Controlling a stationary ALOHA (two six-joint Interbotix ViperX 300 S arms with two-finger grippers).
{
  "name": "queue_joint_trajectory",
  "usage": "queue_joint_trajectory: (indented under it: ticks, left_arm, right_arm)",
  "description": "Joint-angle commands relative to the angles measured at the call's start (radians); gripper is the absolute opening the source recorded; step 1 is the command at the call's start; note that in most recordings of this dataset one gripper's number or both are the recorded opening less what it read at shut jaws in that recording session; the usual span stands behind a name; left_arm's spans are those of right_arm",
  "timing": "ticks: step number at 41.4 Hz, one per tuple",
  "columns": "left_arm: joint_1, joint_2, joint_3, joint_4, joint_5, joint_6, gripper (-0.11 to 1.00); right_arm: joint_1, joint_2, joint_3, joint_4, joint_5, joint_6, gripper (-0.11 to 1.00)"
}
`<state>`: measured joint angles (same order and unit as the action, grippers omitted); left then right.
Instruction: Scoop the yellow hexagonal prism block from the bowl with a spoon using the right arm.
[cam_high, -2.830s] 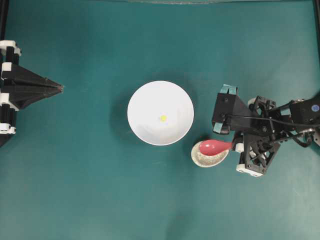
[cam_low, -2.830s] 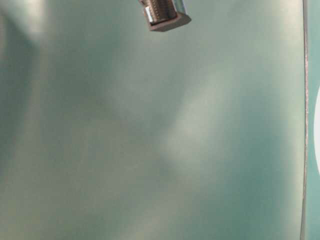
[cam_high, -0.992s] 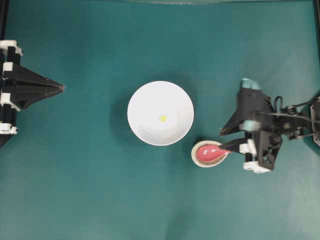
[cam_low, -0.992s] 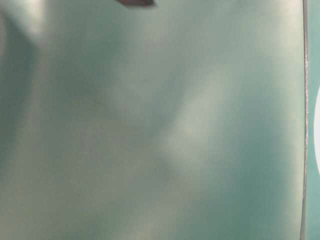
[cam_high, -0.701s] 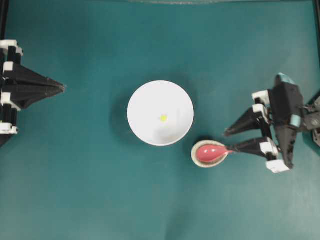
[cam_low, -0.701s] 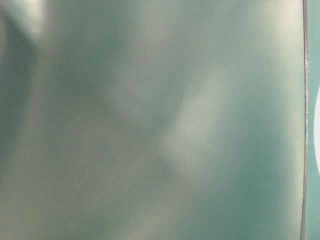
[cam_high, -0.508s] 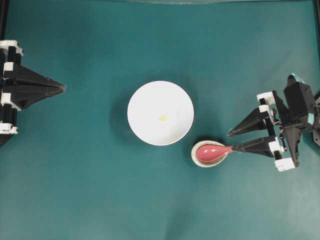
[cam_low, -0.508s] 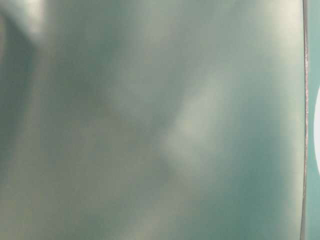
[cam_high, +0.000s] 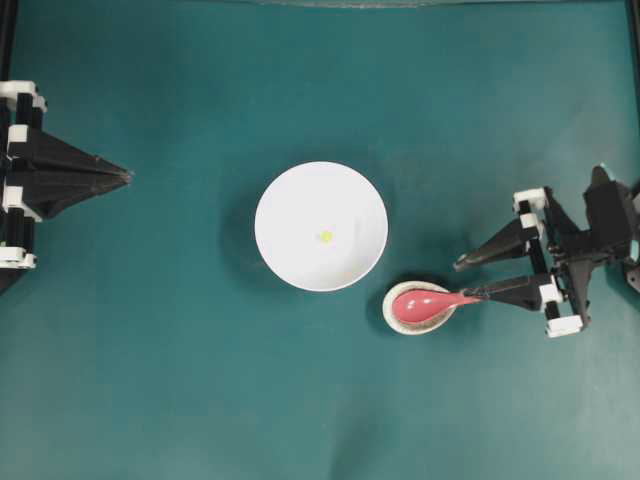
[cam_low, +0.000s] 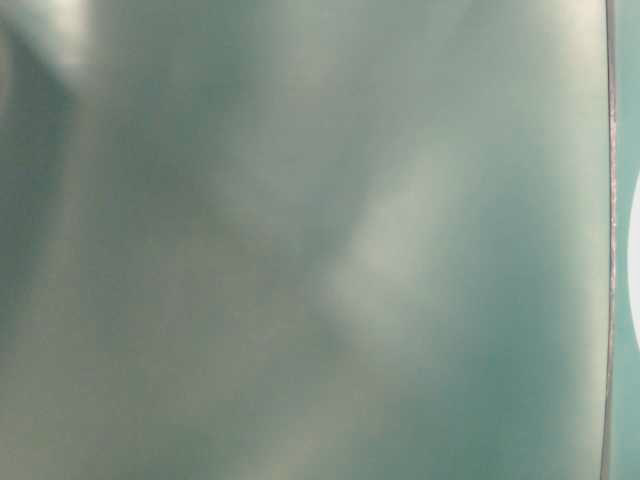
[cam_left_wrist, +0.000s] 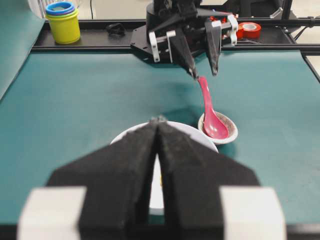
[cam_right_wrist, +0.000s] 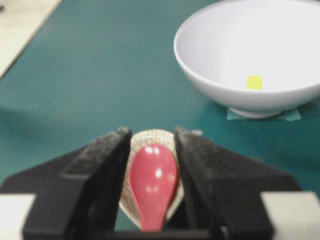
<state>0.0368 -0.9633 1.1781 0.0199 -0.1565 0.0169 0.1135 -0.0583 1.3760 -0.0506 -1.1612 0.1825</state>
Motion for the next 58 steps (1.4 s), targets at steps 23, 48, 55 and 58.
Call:
queue_joint_trajectory:
  ticks: [23, 48, 55, 58]
  left_arm:
    - [0.0, 0.006, -0.017, 0.0, 0.009, -0.002, 0.01]
    - [0.0, 0.009, -0.017, 0.0, 0.008, -0.002, 0.01]
    - [0.002, 0.009, -0.017, 0.0, 0.008, -0.002, 0.01]
    - [0.0, 0.009, -0.017, 0.0, 0.008, -0.002, 0.01]
  right_arm:
    - [0.078, 0.267, 0.017, 0.064, -0.224, -0.064, 0.47]
    - [0.092, 0.267, 0.025, 0.072, -0.146, -0.089, 0.47]
    - [0.092, 0.265, 0.015, 0.072, -0.141, -0.115, 0.46]
    - [0.092, 0.267, 0.015, 0.072, -0.141, -0.118, 0.46]
